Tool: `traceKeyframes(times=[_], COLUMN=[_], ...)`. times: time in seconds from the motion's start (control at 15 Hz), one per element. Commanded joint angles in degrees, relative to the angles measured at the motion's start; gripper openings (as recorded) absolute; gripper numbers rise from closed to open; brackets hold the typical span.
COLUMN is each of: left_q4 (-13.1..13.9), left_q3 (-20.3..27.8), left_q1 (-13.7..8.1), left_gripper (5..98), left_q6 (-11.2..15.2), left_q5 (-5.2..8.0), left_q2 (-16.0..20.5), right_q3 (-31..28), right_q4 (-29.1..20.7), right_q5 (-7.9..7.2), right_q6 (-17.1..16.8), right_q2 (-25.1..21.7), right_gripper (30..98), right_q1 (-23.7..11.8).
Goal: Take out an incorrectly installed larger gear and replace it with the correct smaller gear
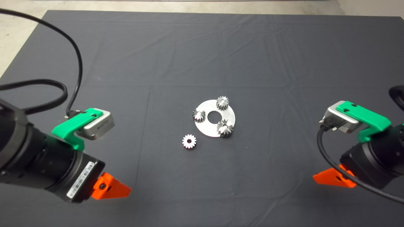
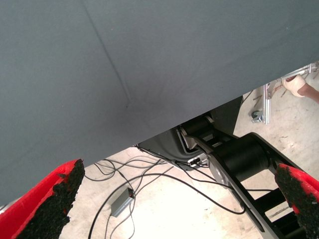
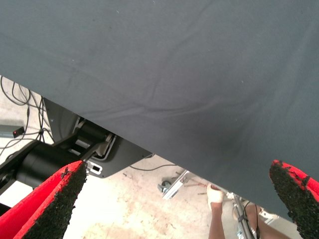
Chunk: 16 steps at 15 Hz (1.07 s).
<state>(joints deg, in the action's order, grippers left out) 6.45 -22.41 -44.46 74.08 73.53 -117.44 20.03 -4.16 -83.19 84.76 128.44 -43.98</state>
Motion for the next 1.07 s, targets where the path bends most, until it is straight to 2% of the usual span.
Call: traceKeyframes(times=[0.0, 0.27, 0.33, 0.4, 0.53, 0.6, 0.8, 0.93, 1.0], left_q4=[1.11, 1.11, 1.11, 1.11, 1.08, 1.11, 1.11, 1.04, 1.02], left_q3=[0.1, 0.19, 0.19, 0.19, 0.27, 0.27, 0.45, 0.54, 0.54], left_q1=[-0.81, -0.8, -0.72, -0.81, -0.72, -0.72, -0.77, -0.72, -0.72], left_gripper=[98.1, 98.1, 98.1, 98.1, 98.1, 98.1, 98.1, 98.1, 98.1], left_q6=[0.19, 0.19, 0.19, 0.19, 0.1, 0.1, 0.1, 0.1, 0.13], left_q5=[0.31, 0.29, 0.29, 0.29, 0.29, 0.29, 0.29, 0.29, 0.29], left_q2=[0.16, 0.32, 0.32, 0.32, 0.32, 0.32, 0.5, 0.59, 0.76], right_q3=[-0.18, -0.01, 0.31, 0.35, 2.45, 5.51, 15.76, 19.9, 20.55], right_q4=[-1.64, -1.05, 1.12, 5.3, 12.09, 14.15, 15.58, 17.17, 19.92], right_q5=[0.13, 0.12, 0.04, 0.04, 0.31, 0.48, 0.4, 0.48, 0.48], right_q6=[0.51, -0.02, -0.3, -0.67, -1.61, -3.41, -13.25, -15.58, -15.65], right_q2=[-0.35, 0.37, 0.51, 0.72, 1.72, 3.31, 12.88, 18.22, 19.81], right_gripper=[96.9, 96.9, 96.9, 96.9, 96.9, 96.9, 96.9, 96.9, 96.9], right_q1=[-1.11, -0.94, -0.49, 0.41, 3.75, 6.05, 10.23, 10.67, 11.19])
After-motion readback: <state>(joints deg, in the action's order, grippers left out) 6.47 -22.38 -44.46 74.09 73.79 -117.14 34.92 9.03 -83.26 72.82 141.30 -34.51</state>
